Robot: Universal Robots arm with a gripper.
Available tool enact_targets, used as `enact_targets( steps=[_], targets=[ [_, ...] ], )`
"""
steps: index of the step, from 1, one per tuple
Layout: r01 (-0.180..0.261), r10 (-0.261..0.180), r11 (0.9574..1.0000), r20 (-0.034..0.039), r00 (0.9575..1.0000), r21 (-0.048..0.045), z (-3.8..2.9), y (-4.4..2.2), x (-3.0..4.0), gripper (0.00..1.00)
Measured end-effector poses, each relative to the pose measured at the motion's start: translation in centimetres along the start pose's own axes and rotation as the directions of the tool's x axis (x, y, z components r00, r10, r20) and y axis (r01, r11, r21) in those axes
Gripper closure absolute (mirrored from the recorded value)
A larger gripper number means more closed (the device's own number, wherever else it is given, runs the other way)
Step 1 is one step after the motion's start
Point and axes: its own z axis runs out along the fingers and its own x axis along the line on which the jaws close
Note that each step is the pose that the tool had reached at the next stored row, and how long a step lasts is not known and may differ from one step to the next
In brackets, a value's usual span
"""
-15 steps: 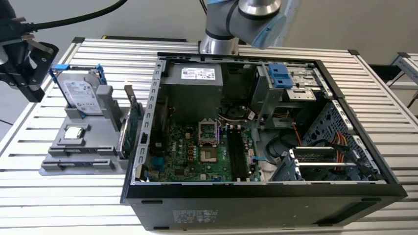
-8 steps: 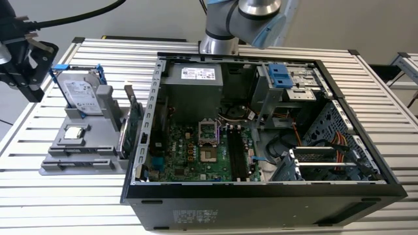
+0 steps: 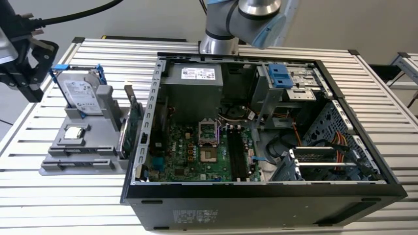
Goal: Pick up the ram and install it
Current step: 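Pick up the ram and move it above insertion slot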
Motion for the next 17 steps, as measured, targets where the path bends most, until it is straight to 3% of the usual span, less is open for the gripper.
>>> enact_targets(
  steps=[9,17],
  targets=[
    [0.079,-0.079,0.9969,-0.0038,0.9969,0.0007,0.0,0.0,0.0,1.0],
    [0.115,-0.115,0.9934,-0.0056,0.9934,0.0008,0.0,0.0,0.0,1.0]
  ],
)
